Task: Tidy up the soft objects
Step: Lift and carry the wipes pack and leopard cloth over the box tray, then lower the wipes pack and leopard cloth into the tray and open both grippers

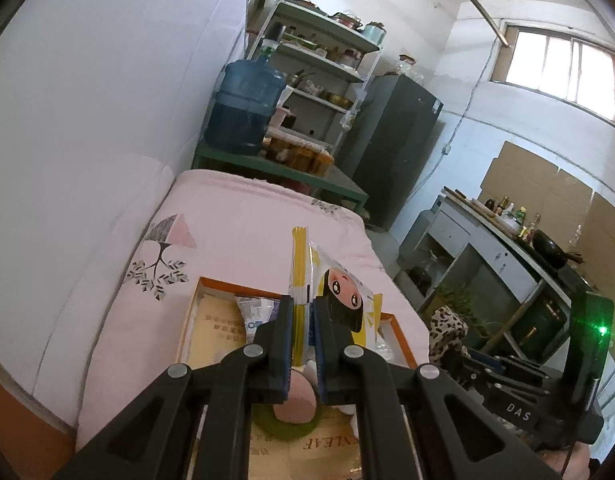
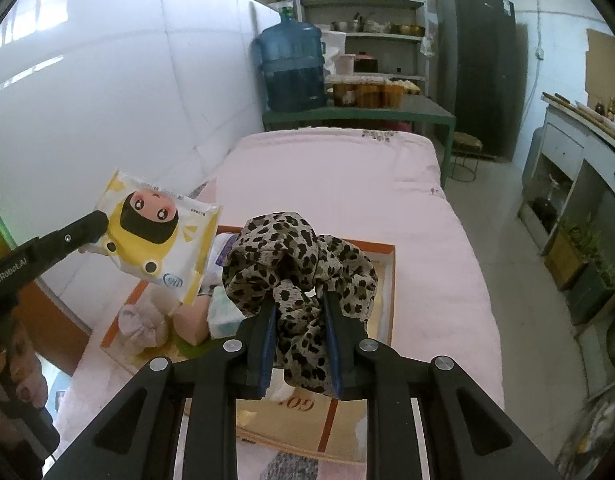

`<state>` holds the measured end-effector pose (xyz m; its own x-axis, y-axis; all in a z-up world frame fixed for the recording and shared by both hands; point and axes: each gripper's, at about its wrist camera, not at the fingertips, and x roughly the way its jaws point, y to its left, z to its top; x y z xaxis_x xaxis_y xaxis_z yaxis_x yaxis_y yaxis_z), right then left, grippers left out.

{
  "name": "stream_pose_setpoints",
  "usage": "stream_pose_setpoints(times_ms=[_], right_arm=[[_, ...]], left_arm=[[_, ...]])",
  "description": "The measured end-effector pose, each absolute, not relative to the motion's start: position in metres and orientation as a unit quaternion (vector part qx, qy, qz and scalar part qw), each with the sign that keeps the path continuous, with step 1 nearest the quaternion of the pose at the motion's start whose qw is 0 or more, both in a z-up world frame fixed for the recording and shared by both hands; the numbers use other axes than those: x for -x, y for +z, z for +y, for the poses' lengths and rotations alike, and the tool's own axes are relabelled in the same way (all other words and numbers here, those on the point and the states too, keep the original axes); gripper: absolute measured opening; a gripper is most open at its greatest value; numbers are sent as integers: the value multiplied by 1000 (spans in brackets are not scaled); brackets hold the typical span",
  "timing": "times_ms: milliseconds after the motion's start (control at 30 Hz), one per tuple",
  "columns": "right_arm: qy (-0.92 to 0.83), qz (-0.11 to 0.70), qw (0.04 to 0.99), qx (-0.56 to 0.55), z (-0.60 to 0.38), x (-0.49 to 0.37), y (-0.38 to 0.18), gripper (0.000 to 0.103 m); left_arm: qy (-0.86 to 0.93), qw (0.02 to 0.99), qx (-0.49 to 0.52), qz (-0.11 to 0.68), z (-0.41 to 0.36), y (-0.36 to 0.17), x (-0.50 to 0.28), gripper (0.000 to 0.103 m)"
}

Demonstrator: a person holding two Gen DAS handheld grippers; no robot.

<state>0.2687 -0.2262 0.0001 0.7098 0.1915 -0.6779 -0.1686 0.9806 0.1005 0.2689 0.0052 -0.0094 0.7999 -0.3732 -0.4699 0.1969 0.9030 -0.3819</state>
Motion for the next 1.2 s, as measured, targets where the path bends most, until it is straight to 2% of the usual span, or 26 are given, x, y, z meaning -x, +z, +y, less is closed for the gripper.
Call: stream_pose_setpoints(times_ms=[1200], right_arm=[[92, 431, 897, -27, -227, -340, -61, 24]], left_arm=[[-120, 908, 184, 357, 19, -73, -312, 12]])
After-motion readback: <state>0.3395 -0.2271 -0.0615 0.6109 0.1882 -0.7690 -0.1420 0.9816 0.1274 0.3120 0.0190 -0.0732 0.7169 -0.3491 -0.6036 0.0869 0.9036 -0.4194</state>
